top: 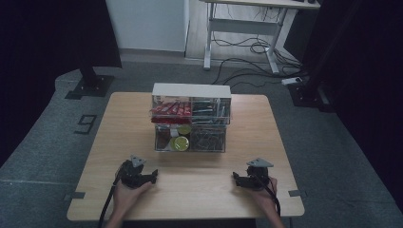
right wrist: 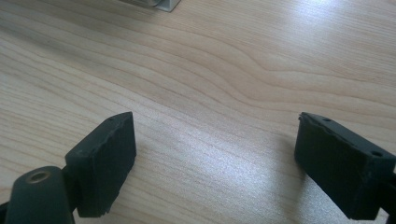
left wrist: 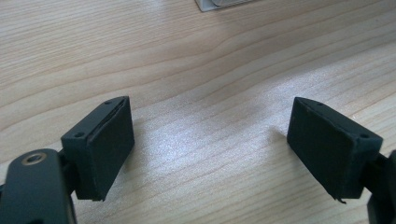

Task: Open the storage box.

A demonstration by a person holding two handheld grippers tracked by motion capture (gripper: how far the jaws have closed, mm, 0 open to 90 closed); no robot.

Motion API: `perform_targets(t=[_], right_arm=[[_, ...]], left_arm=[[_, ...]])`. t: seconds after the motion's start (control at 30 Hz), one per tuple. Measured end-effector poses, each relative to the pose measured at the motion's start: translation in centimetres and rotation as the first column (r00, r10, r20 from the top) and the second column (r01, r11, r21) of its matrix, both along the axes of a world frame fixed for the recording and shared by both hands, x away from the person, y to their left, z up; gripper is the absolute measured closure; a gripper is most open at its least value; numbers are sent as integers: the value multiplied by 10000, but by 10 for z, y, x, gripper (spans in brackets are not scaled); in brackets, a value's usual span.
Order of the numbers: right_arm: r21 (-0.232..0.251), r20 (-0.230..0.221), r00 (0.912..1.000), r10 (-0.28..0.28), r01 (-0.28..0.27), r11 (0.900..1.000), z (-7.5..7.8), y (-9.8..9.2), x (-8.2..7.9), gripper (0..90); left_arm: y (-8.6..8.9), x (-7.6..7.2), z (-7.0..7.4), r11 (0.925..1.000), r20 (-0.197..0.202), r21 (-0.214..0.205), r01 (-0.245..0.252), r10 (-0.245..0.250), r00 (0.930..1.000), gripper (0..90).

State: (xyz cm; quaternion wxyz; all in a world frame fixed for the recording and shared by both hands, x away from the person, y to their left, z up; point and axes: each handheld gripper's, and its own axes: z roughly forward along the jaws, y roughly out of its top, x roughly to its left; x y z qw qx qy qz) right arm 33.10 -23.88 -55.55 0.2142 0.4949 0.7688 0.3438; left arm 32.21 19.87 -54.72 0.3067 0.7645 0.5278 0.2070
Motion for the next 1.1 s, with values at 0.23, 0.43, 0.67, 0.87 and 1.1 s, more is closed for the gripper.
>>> perform_targets(t=[0.23,0.43,0.67,0.87,1.1], right_arm=[[4,6,10000,-18,18,10000,0,0,0,128],[8,5,10000,-38,38,10000,0,0,0,129],[8,4,10000,-37,37,10000,0,0,0,129],[10,3,10000,-39,39,10000,0,0,0,130],[13,10,10000,-56,56,10000,0,0,0,133]], left_arm=[[0,-1,0,9998,64,-20,-180,180,9998,166],[3,-6,2,9993,81,-305,-209,212,9997,247],[9,-13,15,9979,494,-415,-490,511,9975,325],[22,-17,25,9950,610,-899,-442,498,9969,441],[27,-22,34,9874,712,-1543,-346,460,9964,590]])
